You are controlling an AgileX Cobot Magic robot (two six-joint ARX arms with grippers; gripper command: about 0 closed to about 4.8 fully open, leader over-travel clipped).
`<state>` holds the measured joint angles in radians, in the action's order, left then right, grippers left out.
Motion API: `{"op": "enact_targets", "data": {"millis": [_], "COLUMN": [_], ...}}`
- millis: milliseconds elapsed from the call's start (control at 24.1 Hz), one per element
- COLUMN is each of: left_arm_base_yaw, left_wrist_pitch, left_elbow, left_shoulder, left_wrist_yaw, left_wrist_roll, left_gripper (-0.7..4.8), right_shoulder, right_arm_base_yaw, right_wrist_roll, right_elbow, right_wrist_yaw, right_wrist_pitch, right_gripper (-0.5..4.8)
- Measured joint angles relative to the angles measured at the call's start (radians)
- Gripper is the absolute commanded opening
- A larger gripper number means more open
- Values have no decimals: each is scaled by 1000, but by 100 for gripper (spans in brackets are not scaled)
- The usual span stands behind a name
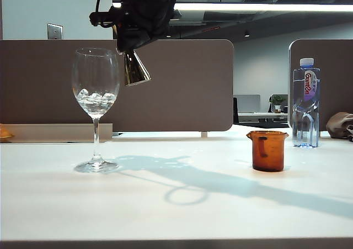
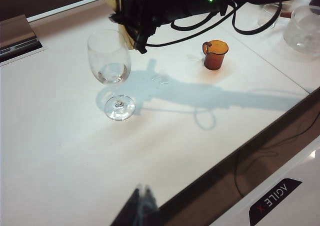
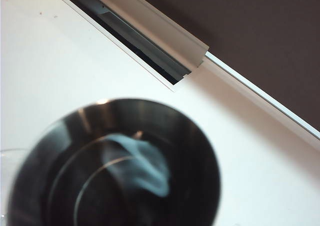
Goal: Pick up the small amber measuring cup and pour the water in it into the jigger, then pick up the jigger and pour the water in it into the wine glass.
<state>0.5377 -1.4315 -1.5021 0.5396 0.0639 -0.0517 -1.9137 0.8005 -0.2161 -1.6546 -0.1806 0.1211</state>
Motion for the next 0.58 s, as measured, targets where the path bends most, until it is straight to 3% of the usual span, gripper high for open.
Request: {"op": "enact_targets", "data": {"millis": [581], "left_arm_base_yaw": [0], "left_wrist_pitch": [0], "left_elbow": [0], "left_shoulder": [0], "left_wrist_yaw": [0], "left_wrist_roll": [0], "left_gripper": [-2], "right_shoulder": [0], "right_arm_base_yaw": [17], "right_wrist_roll": [-157], "right_elbow": [0], "right_wrist_yaw": [-11], "right_wrist_pitch": [0], "right_gripper": [-2]}}
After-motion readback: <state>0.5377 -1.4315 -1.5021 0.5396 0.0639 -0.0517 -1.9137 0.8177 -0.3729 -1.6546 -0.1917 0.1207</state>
